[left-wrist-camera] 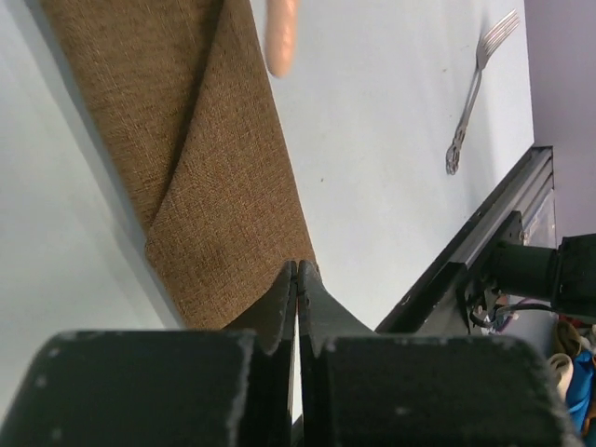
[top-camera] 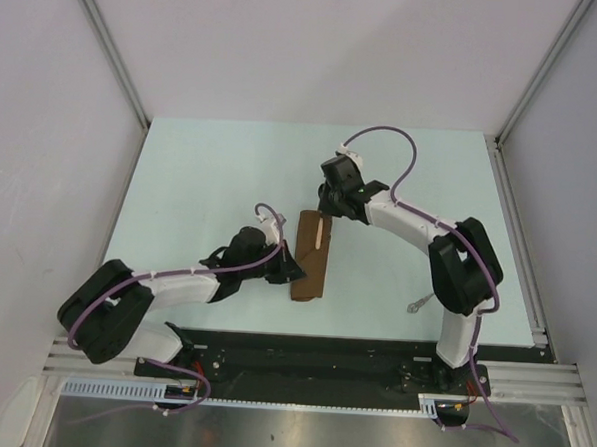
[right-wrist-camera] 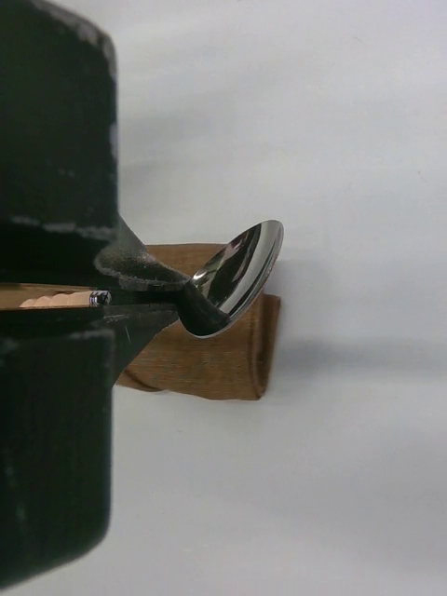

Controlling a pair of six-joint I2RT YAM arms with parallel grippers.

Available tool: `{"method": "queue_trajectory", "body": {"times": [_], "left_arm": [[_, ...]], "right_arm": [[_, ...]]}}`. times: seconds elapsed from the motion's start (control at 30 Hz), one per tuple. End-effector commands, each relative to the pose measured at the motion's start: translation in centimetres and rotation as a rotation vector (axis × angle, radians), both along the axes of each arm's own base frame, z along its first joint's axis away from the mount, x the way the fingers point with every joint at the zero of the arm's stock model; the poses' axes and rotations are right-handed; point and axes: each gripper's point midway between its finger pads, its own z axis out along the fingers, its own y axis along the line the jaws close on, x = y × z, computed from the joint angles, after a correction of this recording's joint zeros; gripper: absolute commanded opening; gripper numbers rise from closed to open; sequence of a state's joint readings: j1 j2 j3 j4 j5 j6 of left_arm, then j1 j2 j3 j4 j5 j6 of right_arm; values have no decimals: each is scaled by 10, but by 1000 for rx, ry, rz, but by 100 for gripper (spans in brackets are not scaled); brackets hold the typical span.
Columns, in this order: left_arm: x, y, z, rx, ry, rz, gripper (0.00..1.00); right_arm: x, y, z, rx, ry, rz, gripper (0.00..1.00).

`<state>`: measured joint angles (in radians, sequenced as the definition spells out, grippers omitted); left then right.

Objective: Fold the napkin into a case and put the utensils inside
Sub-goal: Insert the spoon into the folded napkin.

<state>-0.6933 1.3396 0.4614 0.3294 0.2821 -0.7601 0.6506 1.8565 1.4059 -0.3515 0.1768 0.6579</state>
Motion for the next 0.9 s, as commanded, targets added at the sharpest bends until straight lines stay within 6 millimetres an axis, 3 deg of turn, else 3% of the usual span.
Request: {"method": "queue_trajectory", "body": {"times": [0.0, 0.17, 0.4, 0.87], "left_arm": [[-3, -9, -4, -52, 4, -40, 0], [-5, -6, -11, -44, 5, -38, 0], [-8, -2, -15, -31, 7, -32, 0], [-12, 3, -32, -17, 29, -19, 0]], "right_arm": [[32, 7, -6, -25, -48, 0, 0], [47, 18, -14, -46, -50, 9, 0], [43, 32, -28, -46, -17, 20, 0], [-2, 44, -40, -7, 154, 4, 0]]}}
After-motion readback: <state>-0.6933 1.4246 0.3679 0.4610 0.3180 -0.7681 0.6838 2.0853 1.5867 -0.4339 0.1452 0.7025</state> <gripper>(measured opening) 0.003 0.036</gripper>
